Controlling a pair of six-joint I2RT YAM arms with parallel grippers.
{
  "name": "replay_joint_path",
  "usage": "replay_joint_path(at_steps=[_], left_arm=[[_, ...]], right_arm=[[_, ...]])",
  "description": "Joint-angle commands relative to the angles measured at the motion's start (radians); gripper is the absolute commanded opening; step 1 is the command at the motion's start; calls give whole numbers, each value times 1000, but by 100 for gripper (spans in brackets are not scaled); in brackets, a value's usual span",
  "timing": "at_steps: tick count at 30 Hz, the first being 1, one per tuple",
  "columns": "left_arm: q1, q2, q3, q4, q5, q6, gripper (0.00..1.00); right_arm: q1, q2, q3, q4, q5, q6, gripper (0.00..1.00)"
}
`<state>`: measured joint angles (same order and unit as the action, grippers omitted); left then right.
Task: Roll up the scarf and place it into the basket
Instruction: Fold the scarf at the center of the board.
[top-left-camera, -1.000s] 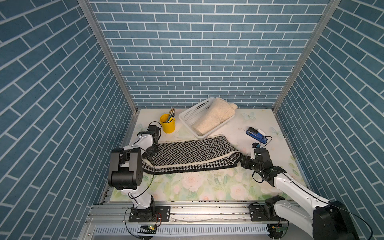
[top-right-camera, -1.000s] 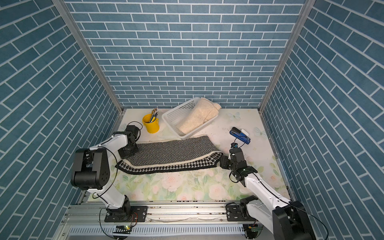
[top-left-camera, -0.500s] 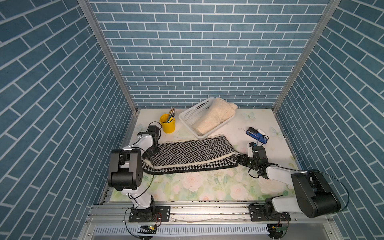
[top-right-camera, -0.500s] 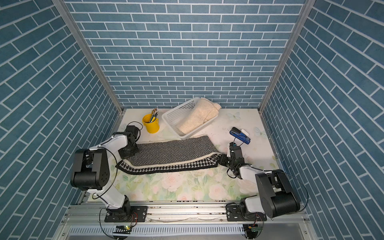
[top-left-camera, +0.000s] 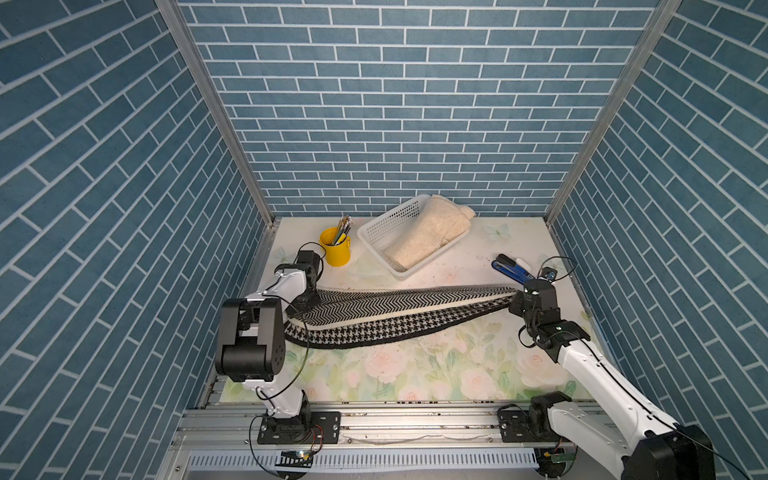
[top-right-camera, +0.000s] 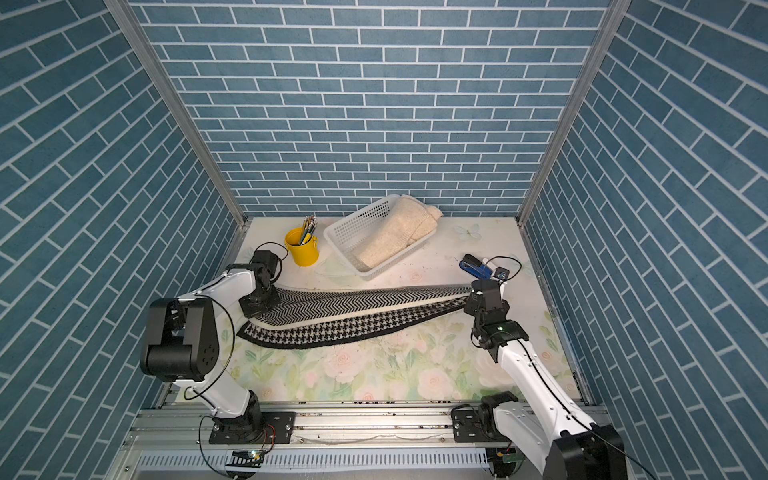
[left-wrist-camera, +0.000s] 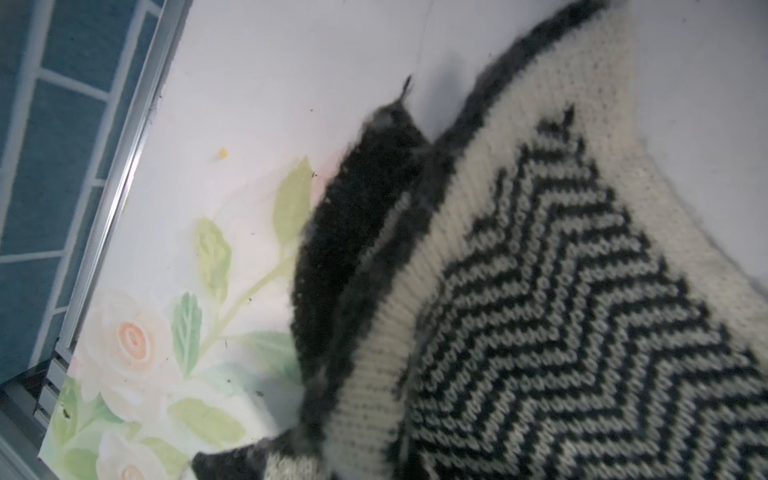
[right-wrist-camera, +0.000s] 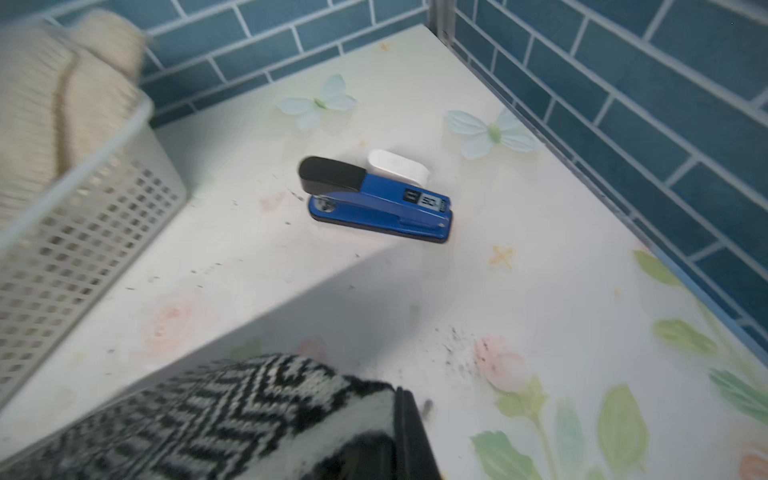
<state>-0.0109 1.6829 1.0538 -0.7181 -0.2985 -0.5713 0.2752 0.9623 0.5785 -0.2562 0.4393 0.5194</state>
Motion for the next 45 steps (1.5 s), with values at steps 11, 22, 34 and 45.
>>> replay_joint_path(at_steps=[11,22,34,45], left_arm=[[5,-27,-20,3,-30,-1,0],[5,-13,-18,2,-37,-2,0],[3,-23,-16,9,-12,4,0],[2,-41,-18,23,16,9,0]], right_arm=[[1,-80,157,-254,5,-4,59],[-1,-136,330,-281,48,-45,57],[184,-61,201,-487,-207,104,88],[326,-159,72,-375,-325,227,98]])
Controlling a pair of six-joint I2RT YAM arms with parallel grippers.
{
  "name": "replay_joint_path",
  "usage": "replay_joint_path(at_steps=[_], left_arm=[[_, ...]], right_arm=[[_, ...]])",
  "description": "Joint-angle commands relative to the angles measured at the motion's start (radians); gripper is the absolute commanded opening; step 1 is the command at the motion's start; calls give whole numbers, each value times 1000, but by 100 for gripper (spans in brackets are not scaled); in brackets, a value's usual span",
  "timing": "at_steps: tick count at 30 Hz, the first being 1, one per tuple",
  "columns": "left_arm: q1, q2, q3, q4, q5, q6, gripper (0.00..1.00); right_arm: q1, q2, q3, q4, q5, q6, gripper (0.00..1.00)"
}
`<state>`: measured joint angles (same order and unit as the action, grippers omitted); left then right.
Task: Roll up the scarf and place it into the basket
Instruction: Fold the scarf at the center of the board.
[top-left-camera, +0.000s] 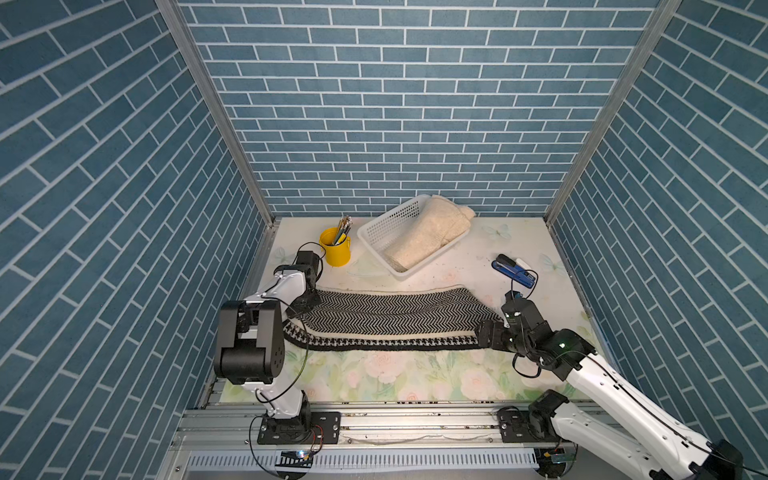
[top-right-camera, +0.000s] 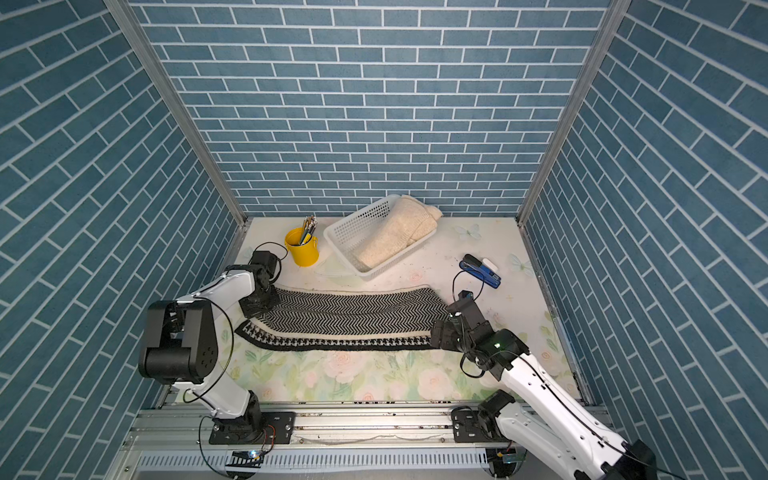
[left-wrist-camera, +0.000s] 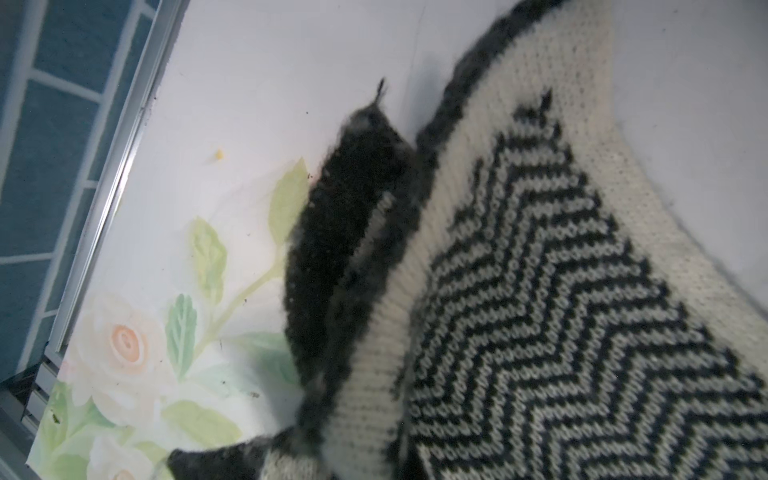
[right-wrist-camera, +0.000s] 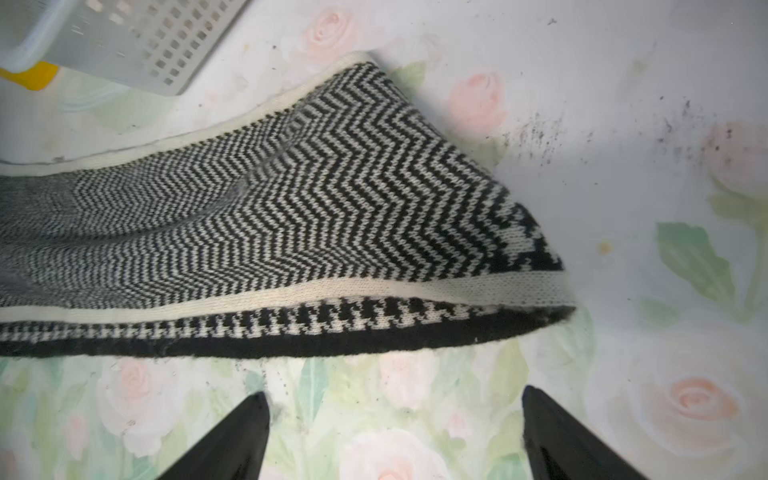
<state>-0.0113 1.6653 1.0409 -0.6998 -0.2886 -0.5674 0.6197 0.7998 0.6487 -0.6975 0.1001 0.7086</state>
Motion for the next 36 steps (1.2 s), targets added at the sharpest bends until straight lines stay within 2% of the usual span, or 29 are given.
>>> replay_joint_path(at_steps=[1,5,8,11,14,16,19,20,23,26,34,35,36], left_arm=[[2,-24,-5,5,6,5,0],[2,-37,-13,6,8,9,0],[2,-43,-19,8,7,10,0],[2,-40,-18,11,13,9,0],[2,-32,-16,11,14,11,0],[2,-29,-16,11,13,12,0],[2,-27,-16,10,10,13,0],[2,-27,-16,9,8,11,0],[2,-27,-17,11,9,11,0],[2,-24,-16,10,10,11,0],[2,-34,-18,10,12,11,0],[2,-36,-18,10,12,12,0],[2,-37,-19,11,12,11,0]], right_arm=[[-51,38,11,126,2,7,97],[-227,227,81,317,-26,-130,93],[-352,365,128,408,-54,-228,80],[-425,533,187,448,-108,-291,55],[-431,662,224,496,-160,-319,20],[-432,739,245,515,-213,-333,7],[-431,803,249,521,-300,-347,7],[-430,805,236,538,-318,-340,12],[-431,814,213,560,-389,-339,43],[-425,826,201,560,-438,-354,53],[-319,815,139,547,-493,-371,47],[-306,812,133,548,-493,-370,41],[-291,802,127,551,-487,-364,29]])
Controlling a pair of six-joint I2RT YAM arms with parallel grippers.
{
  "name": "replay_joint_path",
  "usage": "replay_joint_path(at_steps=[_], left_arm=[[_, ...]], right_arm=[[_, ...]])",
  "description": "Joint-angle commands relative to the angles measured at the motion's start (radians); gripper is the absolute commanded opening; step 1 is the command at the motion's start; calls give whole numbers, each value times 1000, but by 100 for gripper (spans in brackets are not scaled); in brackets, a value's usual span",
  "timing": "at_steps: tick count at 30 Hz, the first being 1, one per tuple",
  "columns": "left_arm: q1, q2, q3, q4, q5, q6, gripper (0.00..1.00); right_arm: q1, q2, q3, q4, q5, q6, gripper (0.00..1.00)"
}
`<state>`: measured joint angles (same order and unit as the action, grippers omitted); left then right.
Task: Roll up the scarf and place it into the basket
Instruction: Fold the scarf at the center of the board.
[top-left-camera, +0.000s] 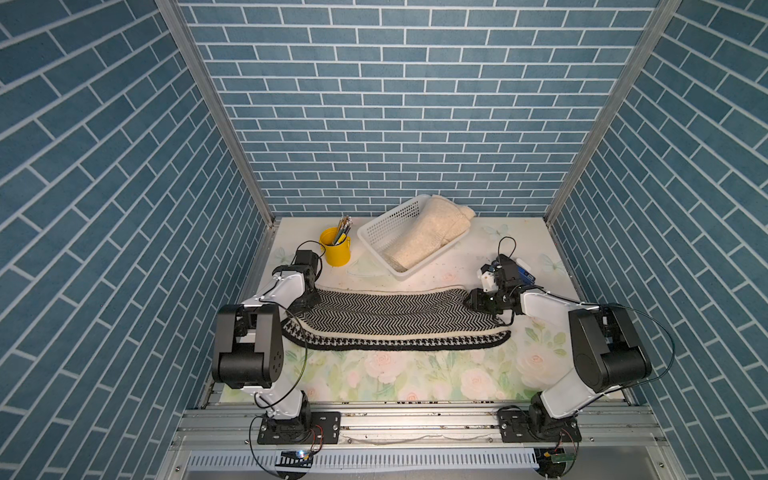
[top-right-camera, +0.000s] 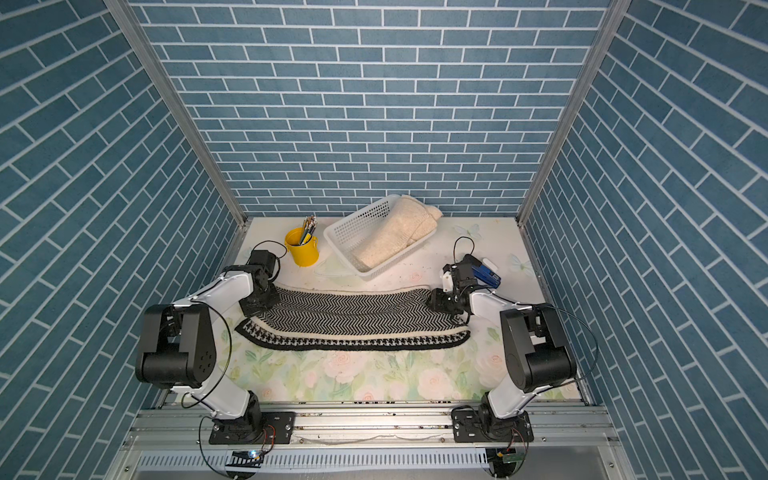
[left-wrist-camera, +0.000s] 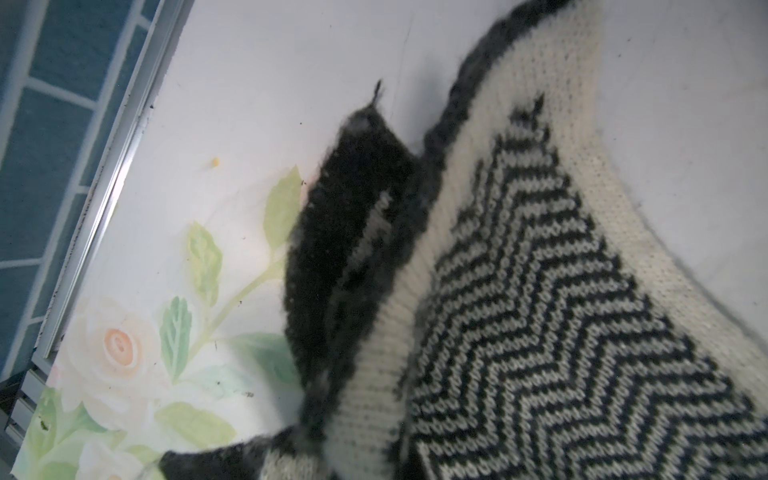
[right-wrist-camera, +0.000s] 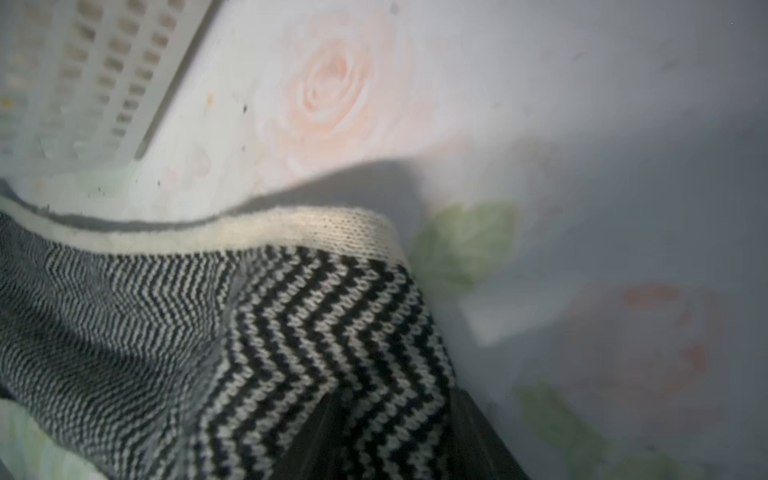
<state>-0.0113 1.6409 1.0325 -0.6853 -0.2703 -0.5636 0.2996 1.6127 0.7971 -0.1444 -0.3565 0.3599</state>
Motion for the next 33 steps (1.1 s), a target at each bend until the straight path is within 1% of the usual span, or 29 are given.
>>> replay_joint_path(at_steps=[1,2,3,6,8,10,12,13,14,15,16,17,20,23,26,28,30,33], left_arm=[[2,-13,-11,-3,-4,7,0],[2,-15,-11,-3,-4,7,0],[2,-17,-12,-3,-4,7,0],[2,-21,-12,-2,-4,7,0],[2,-22,-10,-3,-3,7,0],[2,-23,-10,-2,-5,6,0],[2,-25,-10,-2,-6,6,0],[3,-25,-9,-2,-4,5,0],[2,-25,-10,-2,-4,7,0],[2,-24,-9,-2,-6,5,0],[2,-25,-10,-4,-7,5,0],[2,-25,-9,-4,-8,6,0],[2,-24,-10,-2,-6,6,0],[2,-16,-5,-2,0,8,0],[2,-25,-9,-2,-4,7,0],[2,-30,-13,-2,-6,7,0],[2,-26,-12,-2,-6,7,0],[2,-15,-7,-2,-3,7,0]], right_arm=[[48,-29,-28,1,-9,-1,15],[70,-53,-30,2,12,10,4],[101,-85,-30,0,38,23,0],[222,-164,6,-29,113,56,0],[315,-183,52,-70,165,75,0],[417,-163,103,-109,204,94,0],[497,-115,138,-114,178,108,1],[531,-84,155,-115,158,114,16],[554,-67,166,-114,141,118,25],[573,-73,172,-107,136,121,32],[575,-104,164,-99,153,140,41],[565,-143,153,-98,187,149,46],[475,-243,145,-129,218,129,51],[400,-236,161,-178,248,68,51],[385,-174,181,-195,260,28,50],[394,-143,188,-192,236,22,47],[423,-140,185,-198,232,21,47],[487,-133,175,-237,209,9,49]])
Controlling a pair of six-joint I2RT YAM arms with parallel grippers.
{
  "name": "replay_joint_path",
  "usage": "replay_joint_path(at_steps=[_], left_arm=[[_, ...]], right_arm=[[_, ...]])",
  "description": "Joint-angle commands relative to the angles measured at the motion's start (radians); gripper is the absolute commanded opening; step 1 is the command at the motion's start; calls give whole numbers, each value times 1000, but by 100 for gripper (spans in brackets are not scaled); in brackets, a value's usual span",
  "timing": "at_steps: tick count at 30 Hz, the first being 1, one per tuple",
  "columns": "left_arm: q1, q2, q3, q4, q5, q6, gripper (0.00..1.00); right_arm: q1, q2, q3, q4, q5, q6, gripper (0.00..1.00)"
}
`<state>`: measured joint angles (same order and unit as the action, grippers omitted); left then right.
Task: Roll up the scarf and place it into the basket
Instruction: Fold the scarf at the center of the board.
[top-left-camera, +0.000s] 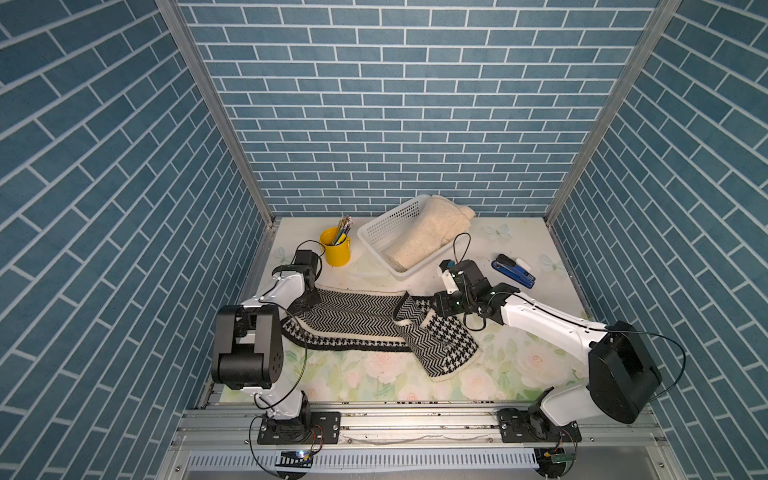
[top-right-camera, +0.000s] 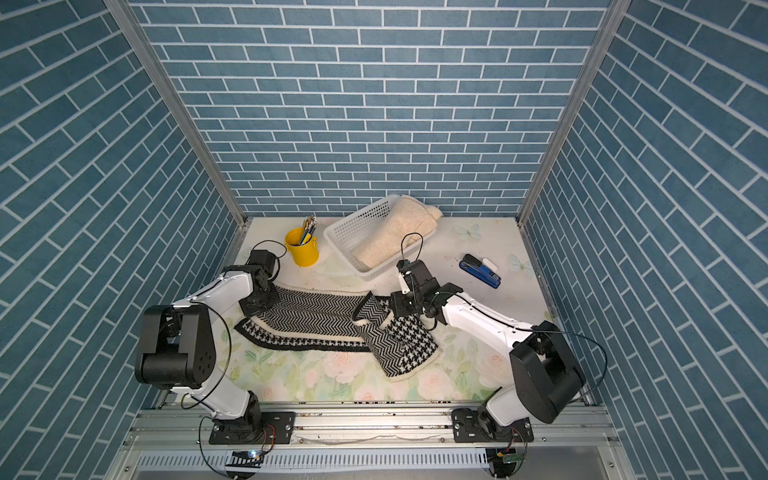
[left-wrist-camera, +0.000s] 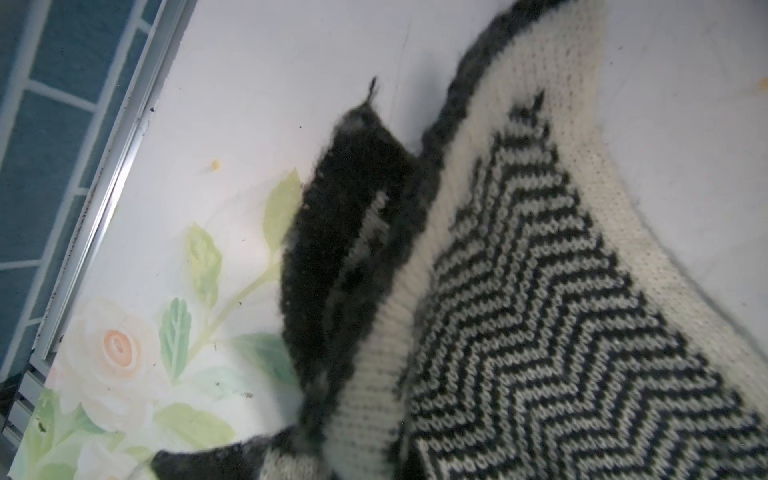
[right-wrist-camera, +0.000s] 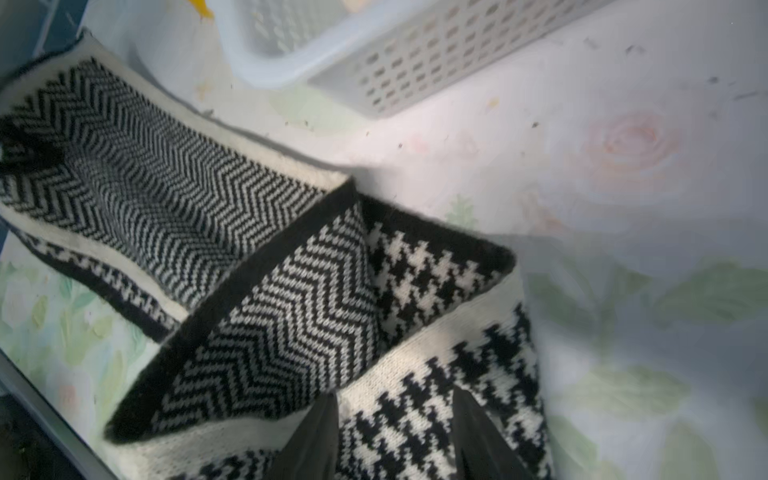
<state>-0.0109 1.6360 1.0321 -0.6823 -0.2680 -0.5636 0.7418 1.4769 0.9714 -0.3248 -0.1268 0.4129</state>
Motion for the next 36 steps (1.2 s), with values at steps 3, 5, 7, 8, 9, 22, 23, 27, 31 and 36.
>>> replay_joint_path(at_steps=[3,5,7,8,9,22,23,27,31,36], left_arm=[[2,-7,-3,-6,-2,8,0],[2,-8,-4,-5,-2,8,0],[2,-10,-6,-4,-1,8,0],[2,-10,-6,-3,-1,8,0],[2,-11,-6,-5,0,8,0],[2,-15,-6,-1,4,11,0],[3,-15,-6,-2,4,11,0],[2,-15,-7,-2,5,12,0],[2,-13,-7,-2,6,12,0],[2,-13,-8,-2,6,13,0]], right_arm=[[114,-10,-32,-85,-38,-38,52],[148,-29,-61,-93,-51,-32,55],[198,-32,-66,-109,-69,-34,57],[227,-28,-61,-114,-78,-34,58],[258,-26,-51,-118,-77,-34,58],[248,-65,-108,-117,33,-40,60],[249,-50,-109,-112,25,-43,60],[263,6,-113,-93,-13,-57,61],[294,75,-115,-123,5,-59,62],[297,109,-106,-162,106,-49,18]])
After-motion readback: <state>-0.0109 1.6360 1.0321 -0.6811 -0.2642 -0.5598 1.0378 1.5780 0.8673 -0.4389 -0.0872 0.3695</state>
